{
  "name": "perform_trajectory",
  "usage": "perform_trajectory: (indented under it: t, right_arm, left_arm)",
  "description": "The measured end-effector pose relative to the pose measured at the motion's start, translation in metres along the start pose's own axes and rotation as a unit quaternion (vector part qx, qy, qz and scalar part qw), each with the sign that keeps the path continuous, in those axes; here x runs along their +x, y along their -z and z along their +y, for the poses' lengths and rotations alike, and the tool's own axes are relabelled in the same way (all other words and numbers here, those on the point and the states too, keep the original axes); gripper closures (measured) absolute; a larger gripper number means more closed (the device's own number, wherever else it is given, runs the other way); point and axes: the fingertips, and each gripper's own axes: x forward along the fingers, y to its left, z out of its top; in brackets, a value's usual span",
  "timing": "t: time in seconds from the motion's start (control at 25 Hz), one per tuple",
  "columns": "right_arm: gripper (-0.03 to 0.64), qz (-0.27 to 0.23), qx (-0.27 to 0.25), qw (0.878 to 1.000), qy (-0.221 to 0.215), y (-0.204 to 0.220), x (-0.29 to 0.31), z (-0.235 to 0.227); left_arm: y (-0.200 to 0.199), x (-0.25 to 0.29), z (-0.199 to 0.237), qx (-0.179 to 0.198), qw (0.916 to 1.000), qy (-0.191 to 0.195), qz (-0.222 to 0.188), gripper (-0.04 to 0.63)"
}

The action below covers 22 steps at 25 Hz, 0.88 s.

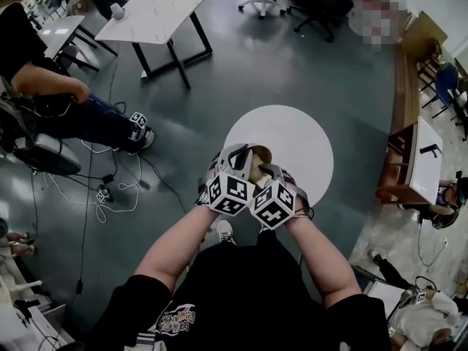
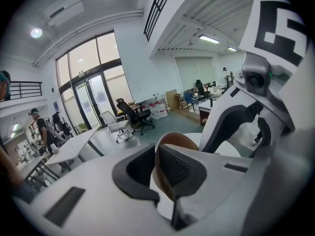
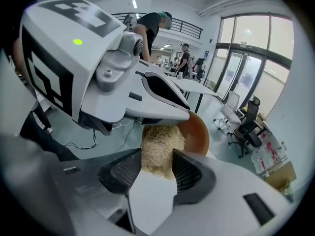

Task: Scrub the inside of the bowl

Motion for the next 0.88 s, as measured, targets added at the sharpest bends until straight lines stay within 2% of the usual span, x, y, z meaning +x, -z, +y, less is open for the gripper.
perform_trajectory:
  t: [0.2,0.44,0.64,0.76,0.88]
  right_arm:
    - [0.411,-0.002,-0.029,1.000,-0.004,0.000,-0.007,0.005]
    - [0.413,0.044,-0.083,0.995,0.029,0.021,-0.013,-0.012]
    - [0.411,0.048,-0.079,0.994,0.055,0.024,-0.021,-0.024]
    - [0.413,0.051,-0.104,0.990,0.075,0.022,-0.023,-0.023]
    - [0.411,0.064,-0.164,0.979,0.099,0.022,-0.024,-0.021]
  left_arm:
    - [0.002,-0.005,0.005,0.005,1.0000,0.001,0.002,0.569]
    - [0.004,-0.008,-0.001,-0.004,0.9997,0.022,-0.005,0.574]
    - [0.004,-0.010,-0.007,0.005,0.9992,0.040,0.000,0.572]
    - [-0.001,-0.013,-0.020,0.059,0.9967,0.056,0.003,0.573]
    - [-0.010,-0.017,-0.037,0.164,0.9840,0.069,-0.003,0.572]
